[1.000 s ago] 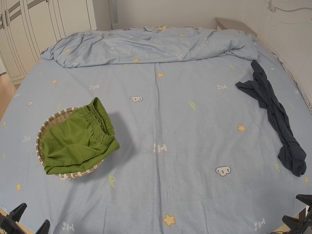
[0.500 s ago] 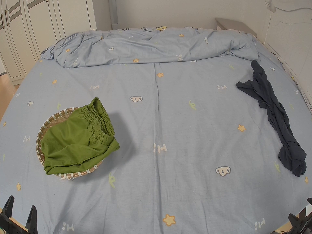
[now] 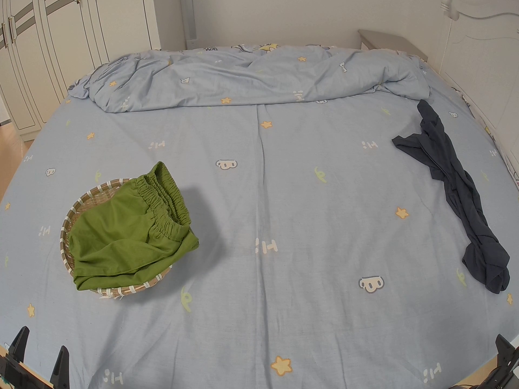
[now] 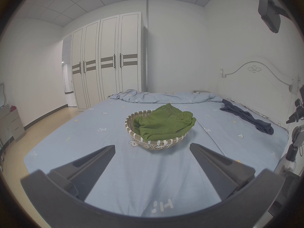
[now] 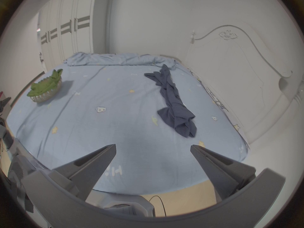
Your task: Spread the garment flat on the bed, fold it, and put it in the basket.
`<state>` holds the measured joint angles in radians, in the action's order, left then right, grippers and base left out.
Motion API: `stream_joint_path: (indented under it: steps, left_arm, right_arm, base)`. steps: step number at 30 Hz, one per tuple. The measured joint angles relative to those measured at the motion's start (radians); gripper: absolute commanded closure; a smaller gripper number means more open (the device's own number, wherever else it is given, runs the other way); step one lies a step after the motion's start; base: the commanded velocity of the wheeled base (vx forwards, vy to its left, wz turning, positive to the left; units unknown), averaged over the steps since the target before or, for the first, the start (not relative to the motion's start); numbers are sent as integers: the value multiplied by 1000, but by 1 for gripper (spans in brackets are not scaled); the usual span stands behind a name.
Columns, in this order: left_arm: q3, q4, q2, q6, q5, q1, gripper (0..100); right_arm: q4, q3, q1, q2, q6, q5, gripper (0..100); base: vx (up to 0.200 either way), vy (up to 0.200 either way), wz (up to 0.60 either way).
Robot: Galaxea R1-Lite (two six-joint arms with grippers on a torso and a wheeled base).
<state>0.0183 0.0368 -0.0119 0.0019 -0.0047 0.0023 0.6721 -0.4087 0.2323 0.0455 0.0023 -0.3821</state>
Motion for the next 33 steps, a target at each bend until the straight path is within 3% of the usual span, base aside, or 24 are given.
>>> stream_joint_path:
  steps: [6,10,17,21,24,28,33]
  left_arm:
    - [-1,-3,0,-1,-2,0,0]
    - [-1,-4,0,-2,-2,1,0]
    - [-1,-4,0,-2,-2,0,0]
    - [-1,-5,0,-3,-3,0,0]
    - [-1,-6,0,-3,-3,0,0]
    - [-1,-7,-1,-3,-3,0,0]
    - [-1,-8,-1,-3,-3,0,0]
  right_arm:
    - [-10,23,-201,19,-28,41,0]
    - [-121,68,-260,11,-10,99,0]
    - [-542,226,-261,-10,49,253,0]
    - [-712,298,-253,-20,63,303,0]
    - [-746,331,-247,-25,41,333,0]
    - [-681,374,-238,-28,7,378,0]
    - [-676,387,-234,-30,-3,388,0]
  base:
    - [0,0,0]
    - [0,0,0]
    - [0,0,0]
    - [0,0,0]
    - [0,0,0]
    - [0,0,0]
    - [0,0,0]
